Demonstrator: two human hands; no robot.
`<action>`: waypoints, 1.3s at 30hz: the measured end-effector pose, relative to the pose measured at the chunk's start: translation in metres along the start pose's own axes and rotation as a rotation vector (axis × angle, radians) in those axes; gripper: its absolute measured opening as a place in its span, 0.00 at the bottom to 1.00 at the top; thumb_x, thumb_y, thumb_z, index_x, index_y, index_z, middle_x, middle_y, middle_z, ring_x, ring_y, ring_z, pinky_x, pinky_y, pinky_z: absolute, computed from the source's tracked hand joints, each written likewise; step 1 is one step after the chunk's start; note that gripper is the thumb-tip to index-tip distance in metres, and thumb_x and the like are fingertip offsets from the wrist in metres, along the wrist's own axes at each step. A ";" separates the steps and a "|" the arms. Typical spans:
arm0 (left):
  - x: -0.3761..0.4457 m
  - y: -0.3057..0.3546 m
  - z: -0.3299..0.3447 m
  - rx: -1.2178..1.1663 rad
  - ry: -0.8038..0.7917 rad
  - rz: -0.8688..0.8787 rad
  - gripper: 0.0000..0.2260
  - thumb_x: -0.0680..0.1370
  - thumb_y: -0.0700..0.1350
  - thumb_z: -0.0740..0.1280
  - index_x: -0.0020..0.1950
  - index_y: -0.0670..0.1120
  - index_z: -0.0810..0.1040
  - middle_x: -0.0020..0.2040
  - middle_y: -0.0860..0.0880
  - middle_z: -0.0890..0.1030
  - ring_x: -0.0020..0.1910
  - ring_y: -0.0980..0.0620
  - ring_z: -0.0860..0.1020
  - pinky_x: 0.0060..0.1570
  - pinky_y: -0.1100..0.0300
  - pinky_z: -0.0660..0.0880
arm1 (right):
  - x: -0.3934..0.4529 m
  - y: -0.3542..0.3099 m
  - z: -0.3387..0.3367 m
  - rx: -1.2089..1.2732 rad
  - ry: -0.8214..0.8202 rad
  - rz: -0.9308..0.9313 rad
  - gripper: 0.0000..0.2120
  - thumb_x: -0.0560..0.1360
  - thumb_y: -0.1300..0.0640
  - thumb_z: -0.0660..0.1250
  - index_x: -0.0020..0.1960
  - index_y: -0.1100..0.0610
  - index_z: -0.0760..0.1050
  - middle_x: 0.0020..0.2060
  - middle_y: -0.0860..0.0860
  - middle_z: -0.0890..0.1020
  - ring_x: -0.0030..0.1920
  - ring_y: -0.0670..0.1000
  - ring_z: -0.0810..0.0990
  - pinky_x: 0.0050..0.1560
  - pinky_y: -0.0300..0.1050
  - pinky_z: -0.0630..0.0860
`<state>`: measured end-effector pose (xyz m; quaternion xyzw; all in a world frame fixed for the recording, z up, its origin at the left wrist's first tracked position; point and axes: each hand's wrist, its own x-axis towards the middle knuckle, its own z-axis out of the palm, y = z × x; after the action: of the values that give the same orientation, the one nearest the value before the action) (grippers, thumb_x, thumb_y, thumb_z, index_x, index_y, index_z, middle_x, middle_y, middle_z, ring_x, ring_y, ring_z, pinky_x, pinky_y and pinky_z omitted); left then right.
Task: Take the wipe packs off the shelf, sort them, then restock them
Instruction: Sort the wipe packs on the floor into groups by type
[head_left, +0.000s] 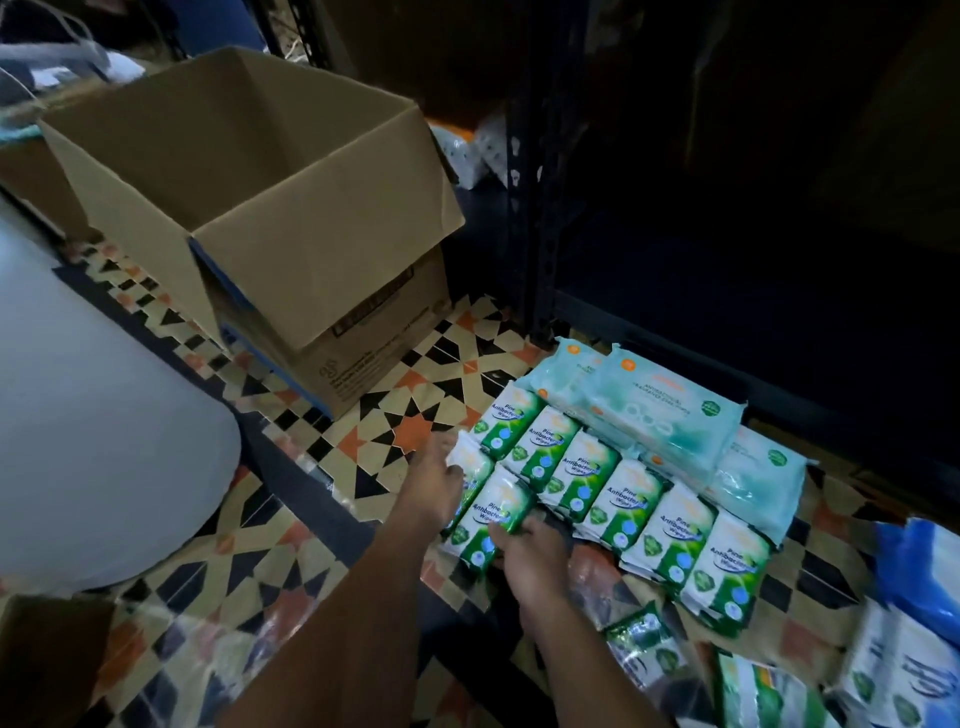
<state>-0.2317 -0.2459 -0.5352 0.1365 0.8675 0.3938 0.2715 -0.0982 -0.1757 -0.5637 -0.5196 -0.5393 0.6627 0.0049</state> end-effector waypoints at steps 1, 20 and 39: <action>0.002 -0.004 0.002 0.008 0.023 0.033 0.15 0.82 0.38 0.59 0.65 0.53 0.69 0.64 0.47 0.74 0.47 0.49 0.78 0.44 0.55 0.76 | 0.001 -0.003 -0.001 -0.019 0.003 -0.029 0.09 0.77 0.57 0.73 0.51 0.61 0.76 0.45 0.53 0.82 0.45 0.52 0.80 0.55 0.51 0.76; 0.002 -0.044 0.011 0.119 0.194 0.308 0.16 0.82 0.46 0.66 0.71 0.52 0.77 0.55 0.55 0.84 0.51 0.59 0.81 0.49 0.65 0.77 | 0.006 -0.002 0.003 -0.021 0.161 -0.086 0.18 0.69 0.60 0.79 0.48 0.58 0.71 0.41 0.56 0.80 0.33 0.56 0.84 0.34 0.59 0.84; 0.016 -0.031 0.005 0.133 0.037 0.167 0.28 0.83 0.42 0.62 0.81 0.55 0.60 0.75 0.57 0.67 0.72 0.56 0.67 0.73 0.52 0.65 | 0.004 -0.001 -0.003 0.117 0.020 -0.046 0.23 0.76 0.70 0.71 0.69 0.65 0.70 0.44 0.49 0.77 0.50 0.59 0.84 0.34 0.40 0.82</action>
<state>-0.2423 -0.2556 -0.5672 0.2190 0.8823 0.3589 0.2118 -0.0988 -0.1705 -0.5652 -0.5125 -0.5113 0.6876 0.0558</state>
